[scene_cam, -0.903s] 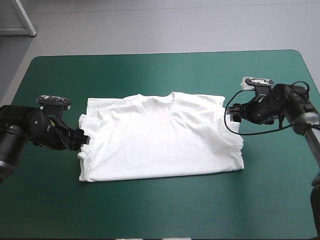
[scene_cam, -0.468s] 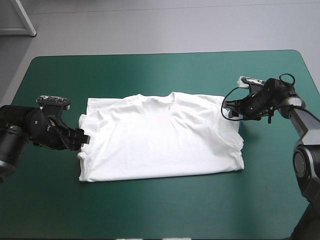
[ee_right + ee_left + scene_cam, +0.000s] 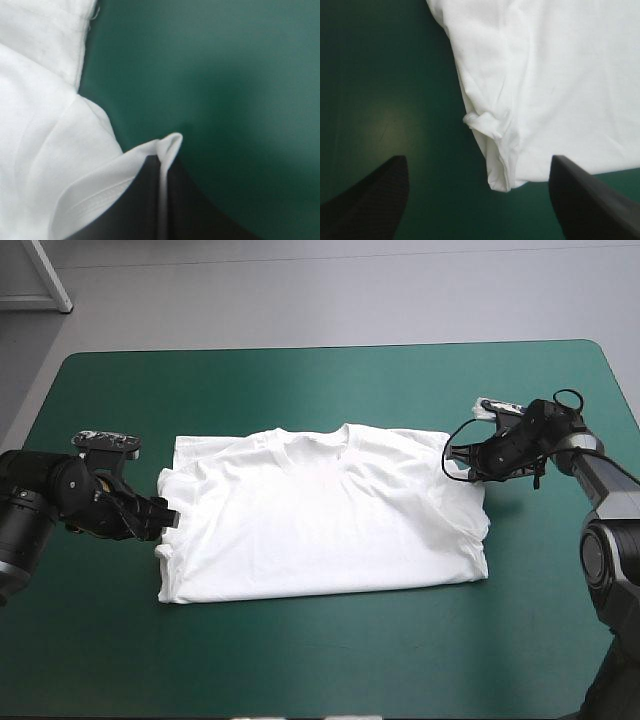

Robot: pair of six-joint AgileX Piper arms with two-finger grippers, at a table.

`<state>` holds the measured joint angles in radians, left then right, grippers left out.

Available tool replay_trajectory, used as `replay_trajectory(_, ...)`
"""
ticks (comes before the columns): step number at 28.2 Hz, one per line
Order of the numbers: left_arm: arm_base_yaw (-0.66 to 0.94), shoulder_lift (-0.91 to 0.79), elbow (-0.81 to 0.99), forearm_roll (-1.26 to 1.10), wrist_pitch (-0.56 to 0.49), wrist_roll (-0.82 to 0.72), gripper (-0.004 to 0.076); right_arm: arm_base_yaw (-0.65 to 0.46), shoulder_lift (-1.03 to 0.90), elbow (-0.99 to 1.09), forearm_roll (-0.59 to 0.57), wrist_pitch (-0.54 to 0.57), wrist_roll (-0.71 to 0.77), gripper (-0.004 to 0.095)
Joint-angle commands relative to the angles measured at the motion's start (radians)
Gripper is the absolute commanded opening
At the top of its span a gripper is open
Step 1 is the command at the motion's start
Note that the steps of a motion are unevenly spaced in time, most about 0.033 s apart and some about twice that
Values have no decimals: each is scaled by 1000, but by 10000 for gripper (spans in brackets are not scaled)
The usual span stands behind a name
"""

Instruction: Fold the cloth

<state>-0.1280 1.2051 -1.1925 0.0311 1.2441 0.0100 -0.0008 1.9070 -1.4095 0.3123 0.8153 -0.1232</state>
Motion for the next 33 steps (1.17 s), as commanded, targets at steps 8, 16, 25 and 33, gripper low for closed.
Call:
replay_trajectory(8, -3, -24, -23, 0, 8, 3, 566, -4, -221, -20, -33, -9, 79, -15)
replay_trajectory(16, -3, -24, -23, 0, -6, 25, 566, 77, -313, -20, 2, 13, 95, -15)
replay_trajectory(25, -3, -24, -23, -4, -10, 36, 566, 390, -259, -20, -3, -89, 96, -15)
replay_trajectory(33, -3, -24, -23, -4, -3, 36, 566, 449, -152, -20, -50, -133, 45, 222)
